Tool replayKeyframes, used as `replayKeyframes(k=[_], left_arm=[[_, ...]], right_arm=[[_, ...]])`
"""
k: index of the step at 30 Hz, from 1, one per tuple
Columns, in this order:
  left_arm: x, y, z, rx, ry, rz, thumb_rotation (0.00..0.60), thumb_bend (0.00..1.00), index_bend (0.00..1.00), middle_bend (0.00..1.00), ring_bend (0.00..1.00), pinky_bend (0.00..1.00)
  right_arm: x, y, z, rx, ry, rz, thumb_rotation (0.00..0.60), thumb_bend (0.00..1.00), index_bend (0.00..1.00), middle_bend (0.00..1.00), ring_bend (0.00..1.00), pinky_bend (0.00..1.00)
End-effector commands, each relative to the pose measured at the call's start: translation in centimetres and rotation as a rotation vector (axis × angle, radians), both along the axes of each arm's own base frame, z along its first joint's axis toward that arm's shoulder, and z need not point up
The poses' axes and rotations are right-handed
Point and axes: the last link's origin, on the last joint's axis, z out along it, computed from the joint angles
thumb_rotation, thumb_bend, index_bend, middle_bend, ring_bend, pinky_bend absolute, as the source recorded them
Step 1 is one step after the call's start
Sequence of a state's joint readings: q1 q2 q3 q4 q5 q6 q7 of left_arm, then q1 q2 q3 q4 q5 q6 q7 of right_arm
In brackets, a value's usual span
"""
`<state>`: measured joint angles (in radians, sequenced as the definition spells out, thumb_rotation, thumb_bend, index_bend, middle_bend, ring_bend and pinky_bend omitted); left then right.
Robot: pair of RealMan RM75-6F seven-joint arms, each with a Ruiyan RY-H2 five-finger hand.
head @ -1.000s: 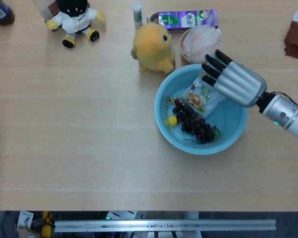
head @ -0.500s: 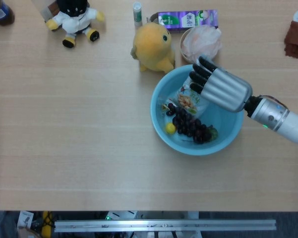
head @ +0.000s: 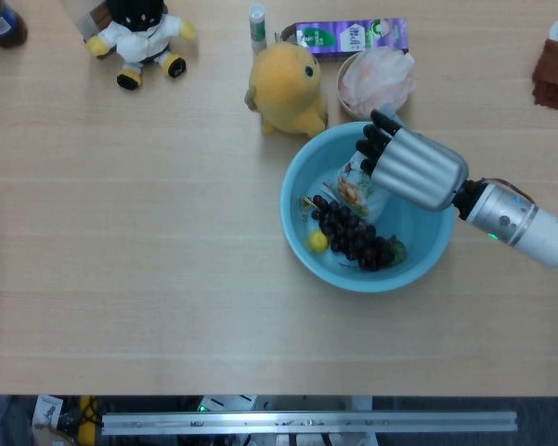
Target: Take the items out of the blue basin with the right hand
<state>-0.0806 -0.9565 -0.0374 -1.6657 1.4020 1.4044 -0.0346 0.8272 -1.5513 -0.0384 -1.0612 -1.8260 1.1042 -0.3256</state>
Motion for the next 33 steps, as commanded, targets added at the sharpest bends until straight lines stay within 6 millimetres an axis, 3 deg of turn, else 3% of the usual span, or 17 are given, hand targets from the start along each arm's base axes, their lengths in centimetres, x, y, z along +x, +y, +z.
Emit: replayKeyframes(k=[1, 12, 18, 25, 33], left_arm=[[0.0, 0.0, 0.0, 0.000, -0.001, 0.001, 0.600, 0.36, 0.36, 0.23, 0.26, 0.18], [0.1, 0.1, 0.0, -0.005, 0.001, -0.001, 0.600, 0.36, 0.36, 0.23, 0.26, 0.18], [0.3, 0.0, 0.1, 0.000, 0.001, -0.006, 0.600, 0.36, 0.36, 0.23, 0.26, 0.18], [0.4, 0.1, 0.2, 0.000, 0.001, -0.008, 0.600, 0.36, 0.36, 0.23, 0.26, 0.18], [0.8, 0.0, 0.0, -0.008, -0.003, -0.017, 0.600, 0.36, 0.36, 0.23, 0.26, 0.18]], right_arm=[[0.3, 0.1, 0.6, -0.002, -0.027, 0.003, 0.600, 0.33, 0.78, 0.45, 0.33, 0.25], [3.2, -0.5, 5.4, -0.095, -0.197, 0.026, 0.600, 0.33, 0.79, 0.46, 0.34, 0.25], [6.1, -1.3, 6.3, -0.121, -0.309, 0.019, 0.600, 0.33, 0.79, 0.46, 0.34, 0.25], [9.5, -1.9, 4.7, -0.117, -0.343, 0.011, 0.600, 0.33, 0.79, 0.46, 0.34, 0.25], [13.9, -1.5, 0.7, -0.073, -0.337, 0.001, 0.600, 0.32, 0.79, 0.46, 0.34, 0.25]])
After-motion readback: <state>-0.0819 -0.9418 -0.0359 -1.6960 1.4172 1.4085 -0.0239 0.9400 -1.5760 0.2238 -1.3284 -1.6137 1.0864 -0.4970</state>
